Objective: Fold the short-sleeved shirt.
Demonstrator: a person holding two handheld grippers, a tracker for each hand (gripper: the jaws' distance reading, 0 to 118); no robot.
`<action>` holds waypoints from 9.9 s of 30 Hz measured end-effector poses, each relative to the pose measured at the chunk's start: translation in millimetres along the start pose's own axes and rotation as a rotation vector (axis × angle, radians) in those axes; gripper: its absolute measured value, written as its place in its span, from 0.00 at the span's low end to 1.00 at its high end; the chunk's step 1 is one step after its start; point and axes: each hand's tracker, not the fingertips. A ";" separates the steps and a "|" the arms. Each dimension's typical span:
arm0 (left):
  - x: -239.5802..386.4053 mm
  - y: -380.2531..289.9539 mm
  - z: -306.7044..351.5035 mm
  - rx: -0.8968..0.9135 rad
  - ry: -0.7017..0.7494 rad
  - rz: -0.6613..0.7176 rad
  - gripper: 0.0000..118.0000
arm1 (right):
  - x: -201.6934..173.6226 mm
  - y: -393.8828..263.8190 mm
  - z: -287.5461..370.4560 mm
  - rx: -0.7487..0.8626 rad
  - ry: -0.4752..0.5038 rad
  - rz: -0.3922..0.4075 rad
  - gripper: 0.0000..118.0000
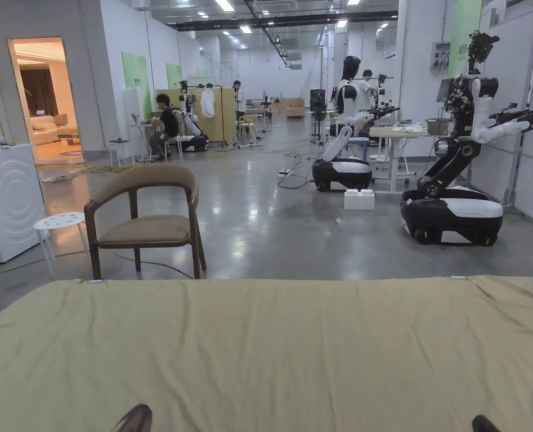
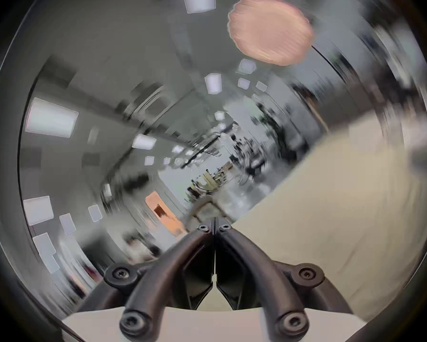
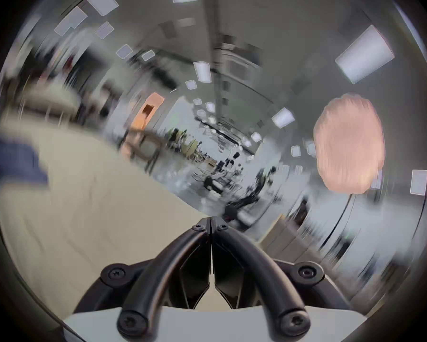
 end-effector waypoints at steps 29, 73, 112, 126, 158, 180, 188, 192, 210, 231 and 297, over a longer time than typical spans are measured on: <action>-70.9 -53.3 9.1 -0.006 -0.138 1.267 0.00 | 49.2 -51.3 -1.7 -0.078 0.045 -0.960 0.00; -95.0 -151.2 84.3 -0.449 0.081 0.961 0.45 | -52.1 48.1 -50.3 0.063 0.535 -1.024 0.00; -34.9 -313.2 -133.1 -0.790 -0.221 1.261 0.00 | -27.2 -116.3 -7.0 -0.500 0.326 -1.155 0.00; 93.7 -5.6 -235.6 -0.319 -0.857 1.150 0.00 | 12.4 -168.9 63.3 -0.542 0.125 -1.211 0.00; -6.6 0.3 -22.3 -0.020 -0.539 1.094 0.58 | 20.8 -102.8 52.3 -0.304 0.157 -0.979 0.00; -54.4 -75.3 61.9 -0.219 -0.152 1.042 0.00 | 23.1 -78.7 58.0 -0.176 0.181 -0.966 0.00; 24.4 -143.4 -60.8 -0.468 -0.497 1.247 0.46 | 18.6 -104.9 63.8 -0.284 0.156 -1.018 0.00; 65.6 -166.3 -131.1 -0.610 -0.557 1.220 0.51 | 18.9 -122.5 63.3 -0.375 0.108 -1.033 0.00; 148.8 -200.5 -222.0 -0.956 -0.591 1.083 0.00 | -4.7 -160.5 50.6 -0.582 0.110 -1.128 0.00; 162.3 -186.0 -239.2 -1.017 -0.666 0.912 0.00 | -67.1 -245.2 -250.5 -0.980 0.615 -0.846 0.54; -268.5 9.0 -347.0 -0.108 -0.064 1.137 0.00 | 312.1 37.3 -311.8 -0.155 -0.184 -0.929 0.01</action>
